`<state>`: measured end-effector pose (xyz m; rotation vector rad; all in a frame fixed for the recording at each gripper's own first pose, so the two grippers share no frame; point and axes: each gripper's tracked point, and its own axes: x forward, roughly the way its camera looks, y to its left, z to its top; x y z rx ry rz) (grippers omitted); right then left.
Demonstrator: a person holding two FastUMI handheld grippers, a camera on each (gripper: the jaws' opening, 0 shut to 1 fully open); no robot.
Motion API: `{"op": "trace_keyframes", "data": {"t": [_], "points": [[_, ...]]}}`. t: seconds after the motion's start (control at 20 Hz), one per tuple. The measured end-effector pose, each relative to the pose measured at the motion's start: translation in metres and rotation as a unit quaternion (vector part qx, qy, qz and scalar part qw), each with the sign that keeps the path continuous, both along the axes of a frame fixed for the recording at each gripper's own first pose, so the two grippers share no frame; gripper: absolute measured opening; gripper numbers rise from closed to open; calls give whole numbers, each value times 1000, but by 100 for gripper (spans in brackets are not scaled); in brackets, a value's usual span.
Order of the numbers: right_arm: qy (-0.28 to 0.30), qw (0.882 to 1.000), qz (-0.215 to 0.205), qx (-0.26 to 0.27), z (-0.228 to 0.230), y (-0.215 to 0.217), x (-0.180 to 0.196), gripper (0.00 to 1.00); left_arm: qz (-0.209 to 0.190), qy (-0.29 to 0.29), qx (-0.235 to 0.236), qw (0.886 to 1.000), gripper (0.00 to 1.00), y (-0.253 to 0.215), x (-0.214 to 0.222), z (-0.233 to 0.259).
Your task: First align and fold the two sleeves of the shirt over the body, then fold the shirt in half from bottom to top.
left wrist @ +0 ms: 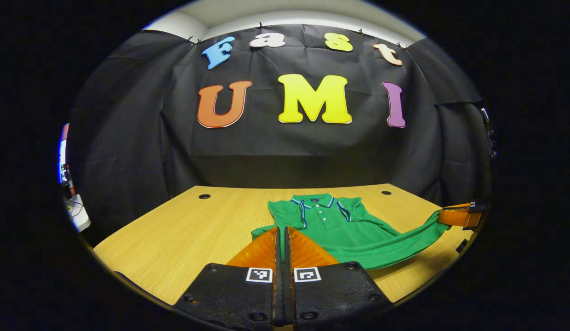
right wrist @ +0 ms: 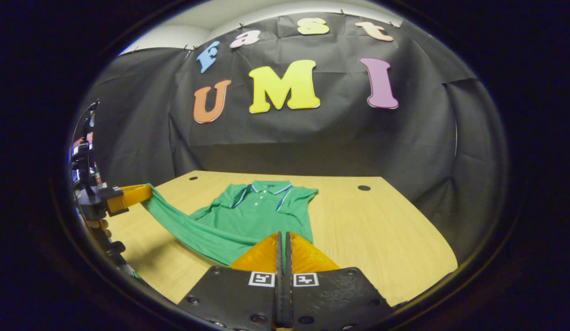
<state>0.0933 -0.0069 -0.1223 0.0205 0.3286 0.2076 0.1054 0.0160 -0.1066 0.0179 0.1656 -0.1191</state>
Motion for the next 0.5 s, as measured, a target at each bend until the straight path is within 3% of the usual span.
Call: {"op": "trace_keyframes", "data": {"t": [0.25, 0.5], "points": [[-10, 1000, -5, 1, 17, 6, 65, 0, 2, -17, -21, 1000, 0, -4, 60, 12], [-21, 1000, -10, -10, 28, 8, 135, 0, -12, -13, -25, 1000, 3, -7, 118, 15]]}}
